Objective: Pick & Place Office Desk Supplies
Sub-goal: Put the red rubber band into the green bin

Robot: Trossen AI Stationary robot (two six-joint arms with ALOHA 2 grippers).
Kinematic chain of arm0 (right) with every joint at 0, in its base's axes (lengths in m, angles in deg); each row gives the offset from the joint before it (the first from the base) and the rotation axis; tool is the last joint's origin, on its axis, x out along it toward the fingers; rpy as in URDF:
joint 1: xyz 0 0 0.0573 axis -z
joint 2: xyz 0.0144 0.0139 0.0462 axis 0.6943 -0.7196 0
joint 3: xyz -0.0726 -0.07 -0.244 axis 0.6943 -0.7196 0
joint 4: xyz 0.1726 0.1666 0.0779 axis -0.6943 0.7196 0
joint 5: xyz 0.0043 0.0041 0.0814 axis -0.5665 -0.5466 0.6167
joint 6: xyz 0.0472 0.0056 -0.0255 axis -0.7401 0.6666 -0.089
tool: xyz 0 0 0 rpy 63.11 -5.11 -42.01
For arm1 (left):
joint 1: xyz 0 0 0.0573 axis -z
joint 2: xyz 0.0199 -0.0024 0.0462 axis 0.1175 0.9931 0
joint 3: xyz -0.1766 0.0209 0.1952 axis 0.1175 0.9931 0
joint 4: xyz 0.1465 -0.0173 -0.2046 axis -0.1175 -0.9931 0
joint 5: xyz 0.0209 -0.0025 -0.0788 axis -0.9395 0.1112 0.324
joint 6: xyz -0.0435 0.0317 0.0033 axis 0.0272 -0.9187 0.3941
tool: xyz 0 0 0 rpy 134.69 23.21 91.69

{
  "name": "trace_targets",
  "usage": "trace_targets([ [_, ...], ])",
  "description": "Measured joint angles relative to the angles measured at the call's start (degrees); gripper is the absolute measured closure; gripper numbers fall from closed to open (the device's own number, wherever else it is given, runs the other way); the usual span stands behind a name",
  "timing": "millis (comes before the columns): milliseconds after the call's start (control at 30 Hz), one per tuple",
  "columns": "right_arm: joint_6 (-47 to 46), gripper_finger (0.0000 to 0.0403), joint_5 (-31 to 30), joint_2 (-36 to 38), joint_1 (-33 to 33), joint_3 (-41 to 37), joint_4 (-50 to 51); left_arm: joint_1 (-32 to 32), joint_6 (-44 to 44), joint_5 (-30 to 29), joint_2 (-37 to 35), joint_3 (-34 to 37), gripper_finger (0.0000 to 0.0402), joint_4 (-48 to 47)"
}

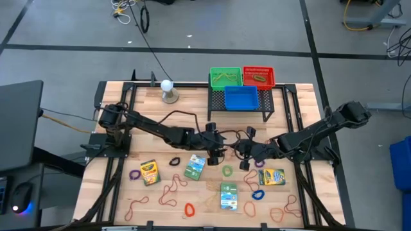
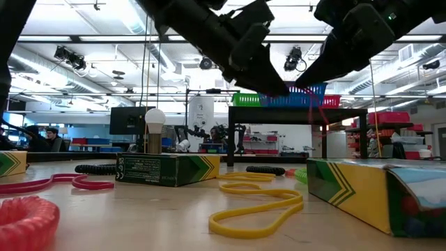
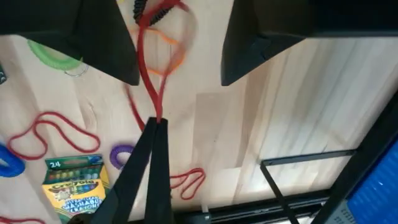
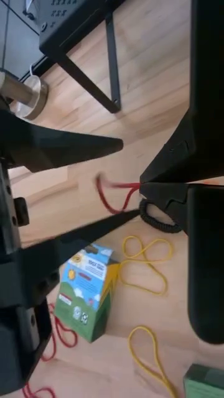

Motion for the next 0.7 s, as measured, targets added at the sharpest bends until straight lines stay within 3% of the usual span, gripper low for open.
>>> trace_targets([
  [267,0.67,0.0398,-0.03,0.00,0.00,0.00,-1.40,1.85,1.40,-0.97,-0.22,-0.33,0.0305,-1.77],
  [400,0.69,0.0398,-0.04,0.00,-0.15,0.00,-1.37,2.59,2.17,-5.81,-0.63,-0.31,0.0381,-4.14],
  [567,-0.09,0.0391,-0.71,0.00,-0.13,-0.02,-1.60,2.68,6.60,-5.37,-3.70,-0.32,0.0396,-8.70],
  [700,-1.09,0.0354,-4.19,0.02,-0.11,-0.03,-1.38,2.58,8.54,-5.74,-6.77,-0.26,0.0397,-13.27],
])
